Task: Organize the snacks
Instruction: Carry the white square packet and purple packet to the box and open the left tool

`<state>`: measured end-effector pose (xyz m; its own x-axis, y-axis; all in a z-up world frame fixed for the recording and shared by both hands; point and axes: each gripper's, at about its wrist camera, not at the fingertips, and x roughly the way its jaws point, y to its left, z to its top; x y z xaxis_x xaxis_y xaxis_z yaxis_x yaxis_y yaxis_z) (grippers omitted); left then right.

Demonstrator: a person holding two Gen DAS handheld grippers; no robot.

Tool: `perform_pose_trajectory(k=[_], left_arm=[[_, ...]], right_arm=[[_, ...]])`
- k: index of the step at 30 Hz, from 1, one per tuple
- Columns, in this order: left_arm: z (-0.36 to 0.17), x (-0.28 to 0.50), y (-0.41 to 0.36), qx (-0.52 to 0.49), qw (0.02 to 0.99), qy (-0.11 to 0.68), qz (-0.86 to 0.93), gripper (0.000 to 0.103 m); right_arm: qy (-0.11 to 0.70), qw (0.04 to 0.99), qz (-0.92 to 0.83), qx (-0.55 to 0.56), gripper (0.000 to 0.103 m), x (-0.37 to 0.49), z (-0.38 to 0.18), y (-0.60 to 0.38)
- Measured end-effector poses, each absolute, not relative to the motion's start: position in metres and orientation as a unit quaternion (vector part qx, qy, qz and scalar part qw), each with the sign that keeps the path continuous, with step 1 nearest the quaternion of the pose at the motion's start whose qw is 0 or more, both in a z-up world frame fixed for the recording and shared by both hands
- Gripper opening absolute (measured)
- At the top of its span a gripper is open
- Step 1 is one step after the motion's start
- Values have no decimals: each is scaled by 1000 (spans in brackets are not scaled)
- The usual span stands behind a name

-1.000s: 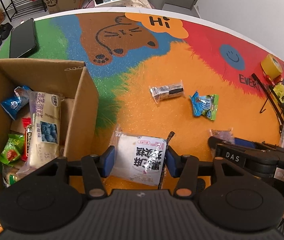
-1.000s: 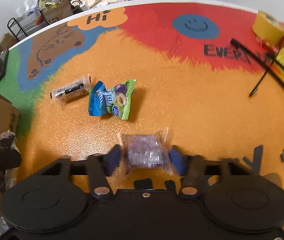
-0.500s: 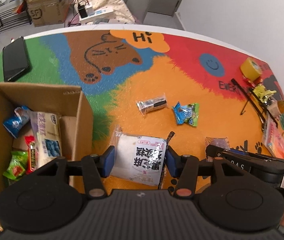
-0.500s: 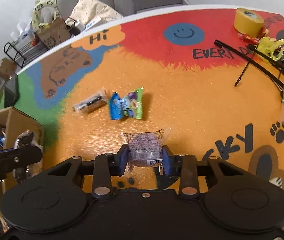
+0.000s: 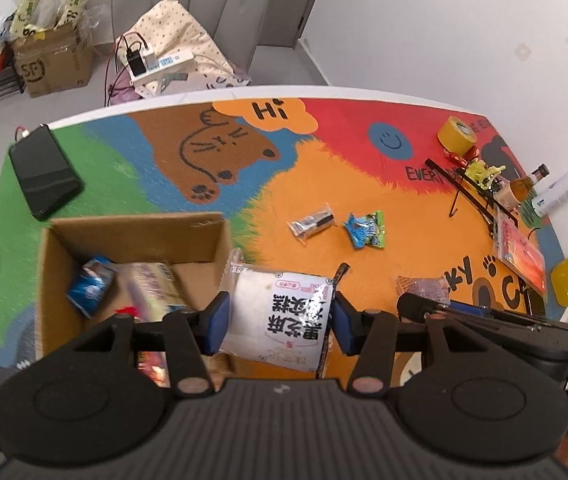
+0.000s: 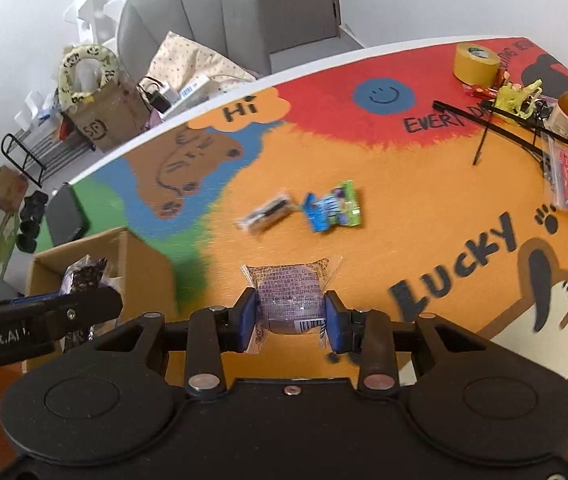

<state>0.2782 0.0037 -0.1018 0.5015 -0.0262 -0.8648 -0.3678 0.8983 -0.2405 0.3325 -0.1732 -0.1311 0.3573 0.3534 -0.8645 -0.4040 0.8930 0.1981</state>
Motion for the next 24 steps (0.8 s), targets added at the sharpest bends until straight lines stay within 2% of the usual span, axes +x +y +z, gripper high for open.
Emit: perform_pose_trajectory(k=[24], left_arm=[[-106, 195, 128, -226, 840, 481, 112, 52]], right_arm=[[493, 841, 224, 4, 33, 249, -113, -96]])
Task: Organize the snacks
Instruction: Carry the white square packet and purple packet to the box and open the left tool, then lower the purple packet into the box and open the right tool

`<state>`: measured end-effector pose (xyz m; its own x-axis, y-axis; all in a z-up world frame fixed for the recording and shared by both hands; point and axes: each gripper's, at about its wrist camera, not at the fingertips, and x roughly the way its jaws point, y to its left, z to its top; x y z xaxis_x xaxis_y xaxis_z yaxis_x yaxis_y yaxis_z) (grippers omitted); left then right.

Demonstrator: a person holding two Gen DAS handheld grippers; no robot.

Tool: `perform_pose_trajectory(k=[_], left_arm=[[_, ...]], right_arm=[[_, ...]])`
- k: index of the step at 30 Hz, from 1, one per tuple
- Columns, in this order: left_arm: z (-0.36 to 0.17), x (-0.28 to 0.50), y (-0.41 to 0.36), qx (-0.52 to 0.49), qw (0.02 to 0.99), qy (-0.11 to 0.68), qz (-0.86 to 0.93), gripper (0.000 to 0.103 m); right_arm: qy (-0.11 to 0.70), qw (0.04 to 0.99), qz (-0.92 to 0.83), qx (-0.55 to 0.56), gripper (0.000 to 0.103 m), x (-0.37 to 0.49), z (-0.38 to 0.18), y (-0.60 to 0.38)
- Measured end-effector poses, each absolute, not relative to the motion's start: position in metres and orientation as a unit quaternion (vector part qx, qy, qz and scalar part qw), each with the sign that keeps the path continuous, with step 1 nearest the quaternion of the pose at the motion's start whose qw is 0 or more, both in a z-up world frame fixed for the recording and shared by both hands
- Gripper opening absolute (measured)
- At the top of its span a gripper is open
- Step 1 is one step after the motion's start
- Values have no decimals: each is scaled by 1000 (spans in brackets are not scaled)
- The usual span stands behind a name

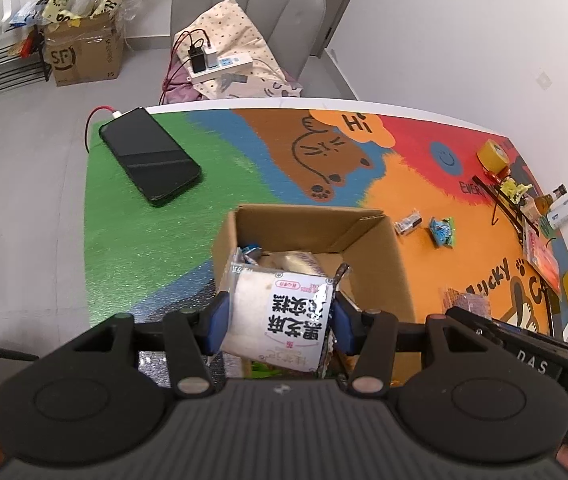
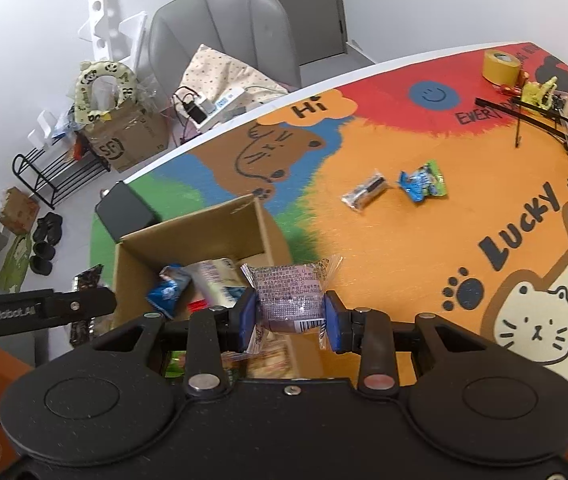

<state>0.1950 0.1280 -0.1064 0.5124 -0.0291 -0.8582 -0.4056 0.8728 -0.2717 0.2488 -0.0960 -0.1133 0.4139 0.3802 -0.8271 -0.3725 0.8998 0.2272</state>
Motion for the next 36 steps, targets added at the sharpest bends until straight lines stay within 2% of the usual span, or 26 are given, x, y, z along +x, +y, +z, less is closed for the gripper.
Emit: perform_pose_trajectory(k=[6, 12, 17, 21, 23, 30, 36], left_arm=[[-107, 204, 128, -241, 839, 478, 98, 54], [-99, 205, 128, -240, 845, 466, 104, 65], [-102, 197, 143, -253, 835, 469, 135, 66], [-102, 187, 154, -260, 832, 467, 150, 66], [-102, 182, 159, -263, 830, 466, 155, 66], [-97, 173, 164, -264, 834, 459, 152, 84], [-94, 168, 161, -260, 836, 458, 152, 91]], right_arm=[[487, 839, 241, -5, 33, 251, -107, -81], [482, 838, 258, -10, 33, 265, -104, -65], [481, 831, 278, -15, 34, 273, -101, -48], [471, 833, 289, -10, 47, 279, -94, -39], [469, 834, 289, -11, 48, 279, -92, -39], [497, 825, 269, -19, 50, 270, -104, -47], [507, 822, 258, -29, 64, 255, -111, -61]])
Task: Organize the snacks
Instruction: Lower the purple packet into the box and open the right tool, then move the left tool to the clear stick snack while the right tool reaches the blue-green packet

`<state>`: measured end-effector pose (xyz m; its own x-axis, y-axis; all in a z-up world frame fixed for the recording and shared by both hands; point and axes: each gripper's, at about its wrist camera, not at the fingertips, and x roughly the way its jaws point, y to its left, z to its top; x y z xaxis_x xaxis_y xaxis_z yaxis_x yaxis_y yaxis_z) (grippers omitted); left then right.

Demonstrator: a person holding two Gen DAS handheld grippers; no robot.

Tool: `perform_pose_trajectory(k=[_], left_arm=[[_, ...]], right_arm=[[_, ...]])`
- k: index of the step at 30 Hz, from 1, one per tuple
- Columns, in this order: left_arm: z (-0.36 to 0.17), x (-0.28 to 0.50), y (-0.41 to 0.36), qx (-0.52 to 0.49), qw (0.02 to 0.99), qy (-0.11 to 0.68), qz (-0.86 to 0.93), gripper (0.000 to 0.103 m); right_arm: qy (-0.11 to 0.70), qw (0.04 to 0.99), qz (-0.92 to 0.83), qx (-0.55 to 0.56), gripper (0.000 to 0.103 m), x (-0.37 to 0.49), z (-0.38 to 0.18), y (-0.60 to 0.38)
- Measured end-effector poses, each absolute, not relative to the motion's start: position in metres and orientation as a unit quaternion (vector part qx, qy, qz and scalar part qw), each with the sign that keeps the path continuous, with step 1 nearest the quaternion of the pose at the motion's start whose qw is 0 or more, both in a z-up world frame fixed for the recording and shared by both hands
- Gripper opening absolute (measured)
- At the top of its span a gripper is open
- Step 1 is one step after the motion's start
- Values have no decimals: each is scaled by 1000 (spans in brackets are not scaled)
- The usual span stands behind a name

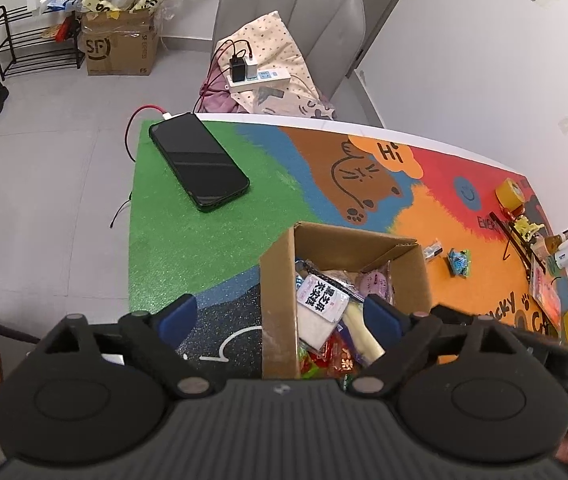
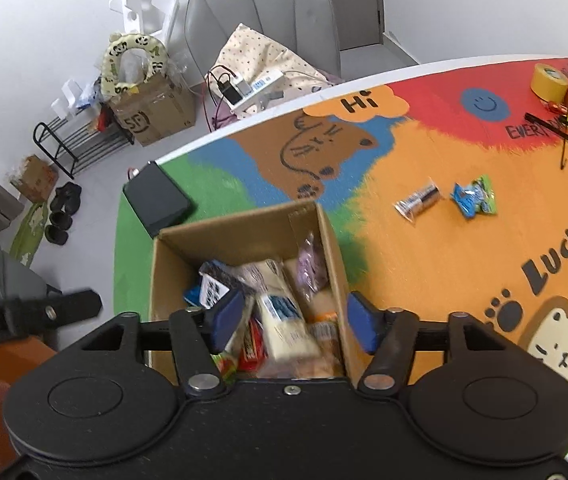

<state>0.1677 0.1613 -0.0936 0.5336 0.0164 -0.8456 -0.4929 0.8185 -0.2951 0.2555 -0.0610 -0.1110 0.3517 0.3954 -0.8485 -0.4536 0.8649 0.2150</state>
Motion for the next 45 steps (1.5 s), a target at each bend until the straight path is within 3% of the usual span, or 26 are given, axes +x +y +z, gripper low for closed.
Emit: perform_pose_trajectory(k=[4, 9, 29, 45], left_arm=[[-93, 169, 156, -252, 838, 458, 154, 95], [-93, 178, 139, -249, 840, 461, 142, 96], [-94, 272, 25, -246, 846, 461, 105, 96], [-115, 336, -18, -259, 842, 450, 144, 94]], right_arm=[[510, 825, 244, -21, 75, 254, -114, -77], [512, 829, 224, -17, 81, 261, -115, -103], [515, 832, 206, -17, 81, 349, -120, -212], [521, 802, 290, -31, 81, 416, -142, -225]])
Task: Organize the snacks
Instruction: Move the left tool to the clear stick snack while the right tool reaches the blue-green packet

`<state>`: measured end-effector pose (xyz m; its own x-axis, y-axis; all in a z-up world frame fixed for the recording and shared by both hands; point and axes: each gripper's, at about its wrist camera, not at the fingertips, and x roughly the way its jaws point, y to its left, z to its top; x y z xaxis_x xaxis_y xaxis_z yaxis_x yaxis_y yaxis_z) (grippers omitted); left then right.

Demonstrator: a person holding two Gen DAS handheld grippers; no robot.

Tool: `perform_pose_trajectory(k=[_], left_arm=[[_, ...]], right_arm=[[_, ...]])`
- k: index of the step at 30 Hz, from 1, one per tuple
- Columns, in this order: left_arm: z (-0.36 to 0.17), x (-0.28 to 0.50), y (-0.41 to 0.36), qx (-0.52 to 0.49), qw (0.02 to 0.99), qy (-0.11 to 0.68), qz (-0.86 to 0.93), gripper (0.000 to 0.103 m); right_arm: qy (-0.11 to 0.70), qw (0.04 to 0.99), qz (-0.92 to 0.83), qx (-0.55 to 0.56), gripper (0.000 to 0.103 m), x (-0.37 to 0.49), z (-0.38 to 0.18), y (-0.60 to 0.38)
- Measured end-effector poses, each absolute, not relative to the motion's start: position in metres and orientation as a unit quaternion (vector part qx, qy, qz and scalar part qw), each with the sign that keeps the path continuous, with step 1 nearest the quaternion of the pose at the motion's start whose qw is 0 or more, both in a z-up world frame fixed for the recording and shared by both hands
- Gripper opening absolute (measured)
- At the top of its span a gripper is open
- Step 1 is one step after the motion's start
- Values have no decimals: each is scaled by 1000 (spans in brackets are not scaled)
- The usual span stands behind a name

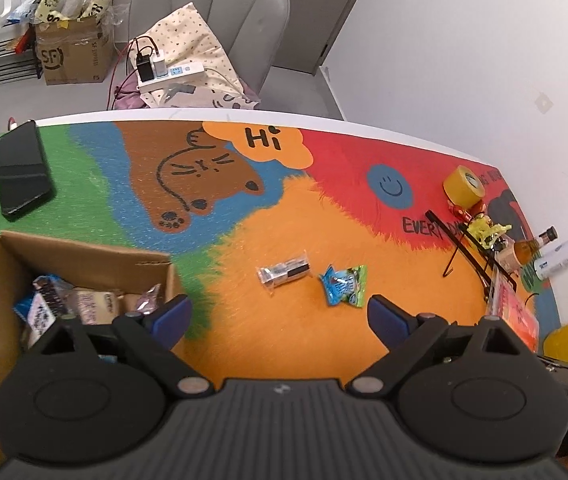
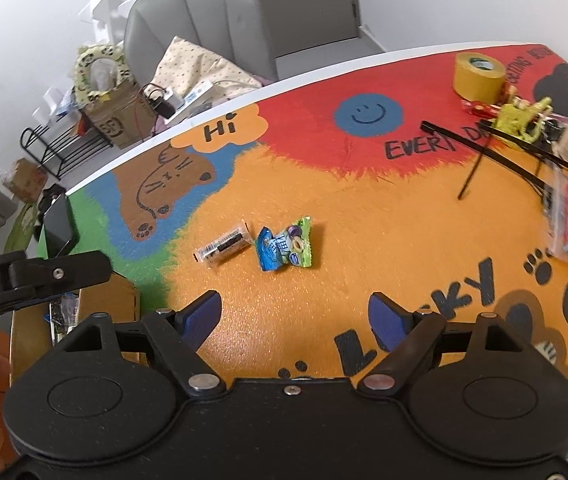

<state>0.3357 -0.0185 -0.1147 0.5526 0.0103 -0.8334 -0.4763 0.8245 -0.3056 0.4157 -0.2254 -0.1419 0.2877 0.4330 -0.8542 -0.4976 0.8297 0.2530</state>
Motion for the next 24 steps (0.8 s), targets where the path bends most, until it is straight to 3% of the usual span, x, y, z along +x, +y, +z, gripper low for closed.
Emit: perform_pose_trajectory(k=[5, 16, 24], left_arm=[[-123, 353, -25, -255, 841, 453, 147, 93], [-154, 392, -24, -263, 826, 475, 152, 64], [-180, 414, -21, -260, 817, 491, 156, 59]], right_arm=[[526, 789, 316, -35, 78, 431, -150, -222], [542, 766, 346, -30, 68, 465, -175, -210], [554, 750, 360, -27, 61, 484, -200, -196]])
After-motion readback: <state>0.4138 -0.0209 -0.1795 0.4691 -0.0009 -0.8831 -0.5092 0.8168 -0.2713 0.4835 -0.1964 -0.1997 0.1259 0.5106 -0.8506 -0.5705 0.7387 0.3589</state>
